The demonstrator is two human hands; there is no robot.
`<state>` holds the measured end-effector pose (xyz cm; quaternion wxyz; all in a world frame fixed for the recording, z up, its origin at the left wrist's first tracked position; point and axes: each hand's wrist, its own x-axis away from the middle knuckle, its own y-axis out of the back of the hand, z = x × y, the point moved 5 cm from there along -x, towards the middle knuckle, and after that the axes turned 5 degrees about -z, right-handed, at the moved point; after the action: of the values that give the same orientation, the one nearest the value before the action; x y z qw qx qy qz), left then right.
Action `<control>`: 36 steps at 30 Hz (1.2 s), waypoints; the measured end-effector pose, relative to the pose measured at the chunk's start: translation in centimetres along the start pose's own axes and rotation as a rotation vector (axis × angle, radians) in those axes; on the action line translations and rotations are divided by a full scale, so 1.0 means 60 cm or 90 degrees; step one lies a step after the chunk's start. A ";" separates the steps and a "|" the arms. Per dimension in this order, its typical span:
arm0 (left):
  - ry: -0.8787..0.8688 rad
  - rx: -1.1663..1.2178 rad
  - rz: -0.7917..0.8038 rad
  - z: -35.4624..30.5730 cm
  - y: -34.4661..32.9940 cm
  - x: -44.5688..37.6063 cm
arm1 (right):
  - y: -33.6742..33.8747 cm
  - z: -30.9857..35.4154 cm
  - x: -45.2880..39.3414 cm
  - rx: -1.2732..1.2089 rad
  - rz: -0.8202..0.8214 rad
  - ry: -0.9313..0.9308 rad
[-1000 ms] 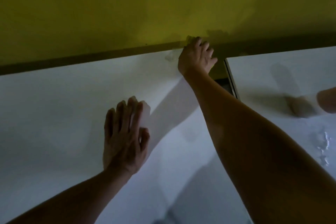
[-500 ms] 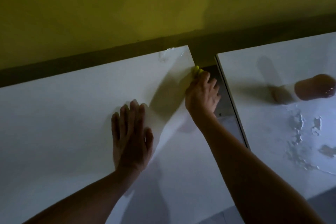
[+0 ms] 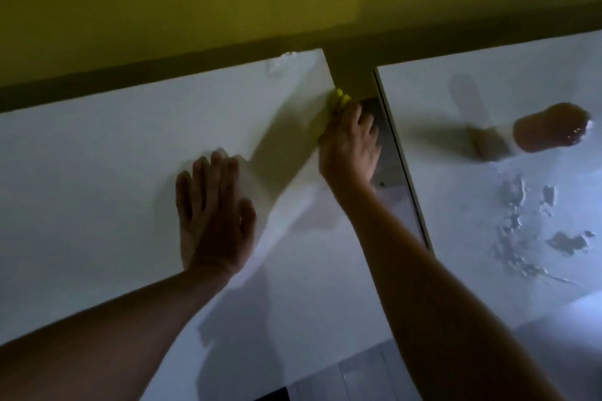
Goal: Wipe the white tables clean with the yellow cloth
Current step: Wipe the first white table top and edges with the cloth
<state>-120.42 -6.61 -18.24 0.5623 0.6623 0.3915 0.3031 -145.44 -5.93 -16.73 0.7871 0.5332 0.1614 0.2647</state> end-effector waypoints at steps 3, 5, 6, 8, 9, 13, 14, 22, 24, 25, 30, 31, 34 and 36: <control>0.001 0.011 -0.008 -0.002 0.002 0.001 | 0.035 -0.083 0.112 0.008 -0.010 -0.050; 0.000 0.018 -0.014 -0.003 0.004 0.002 | 0.051 -0.121 0.168 0.020 0.010 -0.070; 0.000 0.017 -0.017 -0.004 0.005 0.002 | 0.055 -0.131 0.180 0.030 0.015 -0.074; 0.000 0.009 -0.023 -0.005 0.006 0.003 | 0.053 -0.129 0.173 0.043 0.018 -0.079; -0.002 0.008 -0.025 -0.004 0.006 0.003 | 0.047 -0.118 0.158 0.048 0.016 -0.073; 0.003 -0.001 -0.011 0.000 0.002 0.004 | 0.016 -0.043 0.068 0.049 0.001 -0.035; 0.002 -0.007 -0.006 0.000 0.001 0.003 | 0.011 -0.031 0.052 0.037 -0.002 -0.038; 0.003 0.018 -0.037 -0.003 0.012 0.004 | 0.041 -0.116 0.158 0.003 0.032 -0.063; 0.000 0.010 -0.040 -0.002 0.010 0.005 | 0.062 -0.174 0.232 -0.003 0.049 -0.089; -0.002 0.007 -0.045 -0.001 0.009 0.006 | 0.074 -0.198 0.267 0.004 0.052 -0.097; -0.011 0.002 -0.073 0.000 0.010 0.008 | 0.092 -0.229 0.319 0.025 0.036 -0.140; -0.013 -0.001 -0.074 0.000 0.009 0.007 | 0.087 -0.220 0.306 0.023 0.039 -0.140; -0.011 -0.009 -0.082 0.000 0.009 0.007 | 0.056 -0.170 0.233 0.040 0.053 -0.103; -0.014 -0.011 -0.099 -0.001 0.010 0.008 | 0.041 -0.126 0.175 0.039 0.044 -0.069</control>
<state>-120.15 -6.20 -17.64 0.5940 0.6284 0.4328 0.2548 -141.59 6.66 -17.03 0.7686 0.5756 0.1078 0.2577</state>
